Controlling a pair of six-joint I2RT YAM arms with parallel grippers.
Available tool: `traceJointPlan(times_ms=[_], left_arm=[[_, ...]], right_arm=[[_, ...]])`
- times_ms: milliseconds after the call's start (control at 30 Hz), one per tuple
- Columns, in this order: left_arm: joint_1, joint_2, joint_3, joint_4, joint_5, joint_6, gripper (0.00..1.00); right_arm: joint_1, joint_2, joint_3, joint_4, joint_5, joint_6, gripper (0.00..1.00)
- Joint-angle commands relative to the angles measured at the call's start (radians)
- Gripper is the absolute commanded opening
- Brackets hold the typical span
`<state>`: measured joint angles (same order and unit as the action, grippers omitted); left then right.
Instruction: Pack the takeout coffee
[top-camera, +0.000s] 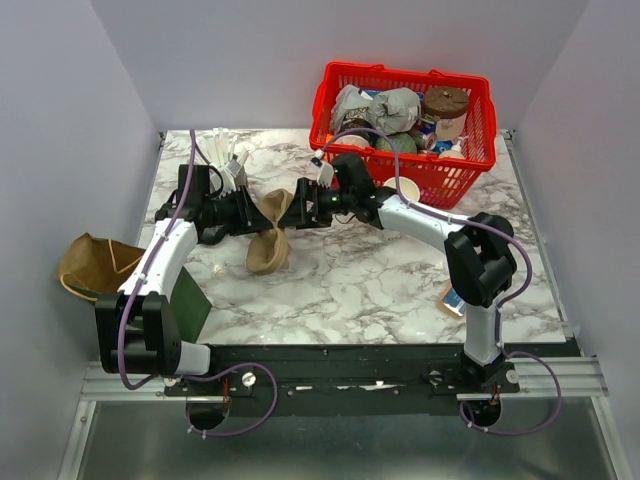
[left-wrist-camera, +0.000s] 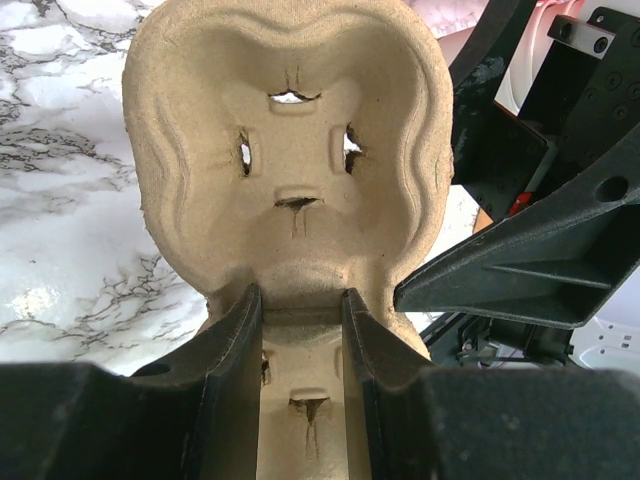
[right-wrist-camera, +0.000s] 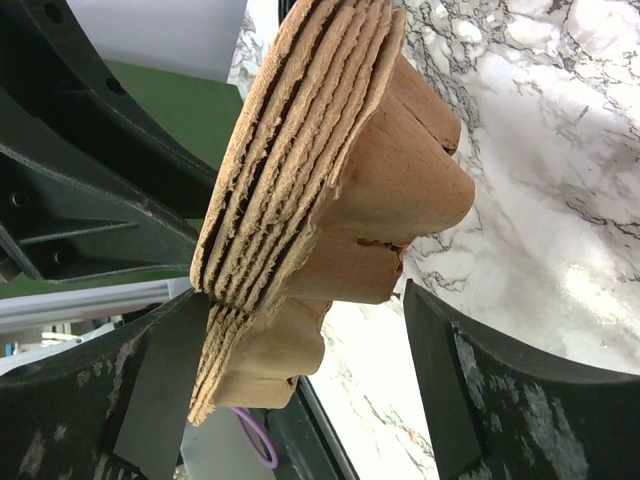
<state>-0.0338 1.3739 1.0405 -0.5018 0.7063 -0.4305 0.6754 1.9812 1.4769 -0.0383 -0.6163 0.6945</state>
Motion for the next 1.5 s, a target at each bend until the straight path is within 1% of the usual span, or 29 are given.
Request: traceJointPlan(times_ms=[0,100,133,233,500,900,1033,1067,1100,1133,1167,1200,1233,1300,1400,1433,1467], left_arm=[[-0.003,-0.022,0.041,0.023,0.101,-0.022,0.00],[-0.003,-0.025,0.044,0.034,0.110,-0.033,0.00],[-0.003,-0.026,0.046,0.037,0.111,-0.040,0.00],[-0.003,-0.022,0.065,0.040,0.113,-0.040,0.00],[-0.002,-0.026,0.075,0.046,0.122,-0.034,0.00],[0.008,-0.027,0.073,0.014,0.076,0.013,0.00],[0.006,-0.033,0.084,-0.040,0.009,0.099,0.00],[0.006,-0.035,0.087,-0.052,-0.001,0.136,0.02],[0.006,-0.036,0.089,-0.073,-0.010,0.159,0.12],[0.003,-0.038,0.090,-0.089,-0.024,0.182,0.31],[-0.008,-0.042,0.095,-0.105,-0.066,0.205,0.37],[-0.012,-0.044,0.104,-0.130,-0.079,0.266,0.41],[-0.017,-0.047,0.110,-0.142,-0.086,0.300,0.48],[-0.038,-0.049,0.124,-0.176,-0.126,0.408,0.52],[-0.057,-0.026,0.138,-0.225,-0.163,0.505,0.57],[-0.061,-0.018,0.139,-0.233,-0.174,0.577,0.59],[-0.064,-0.009,0.138,-0.242,-0.177,0.617,0.59]], right_arm=[[0.007,0.044,-0.006,-0.046,0.079,-0.020,0.86],[0.009,0.050,-0.004,-0.054,0.101,-0.015,0.86],[0.012,0.054,-0.006,-0.073,0.130,-0.007,0.86],[0.012,0.062,-0.027,-0.104,0.165,0.036,0.81],[0.012,0.085,-0.078,-0.123,0.187,0.105,0.78],[0.010,0.084,-0.029,-0.107,0.204,0.045,0.78],[0.010,0.062,-0.015,-0.075,0.178,-0.016,0.78],[0.010,0.056,-0.012,-0.069,0.162,-0.045,0.78],[0.010,0.051,-0.010,-0.063,0.159,-0.059,0.78],[0.010,0.048,-0.009,-0.055,0.156,-0.073,0.78],[0.010,0.041,-0.010,-0.054,0.155,-0.102,0.78],[0.010,0.027,-0.013,-0.052,0.152,-0.118,0.79],[0.009,0.015,-0.026,-0.052,0.144,-0.134,0.79],[0.006,-0.007,-0.044,-0.052,0.121,-0.176,0.80],[-0.005,-0.068,-0.078,-0.054,0.083,-0.239,0.80],[-0.013,-0.087,-0.078,-0.067,0.066,-0.260,0.80],[-0.016,-0.096,-0.072,-0.077,0.028,-0.309,0.80]])
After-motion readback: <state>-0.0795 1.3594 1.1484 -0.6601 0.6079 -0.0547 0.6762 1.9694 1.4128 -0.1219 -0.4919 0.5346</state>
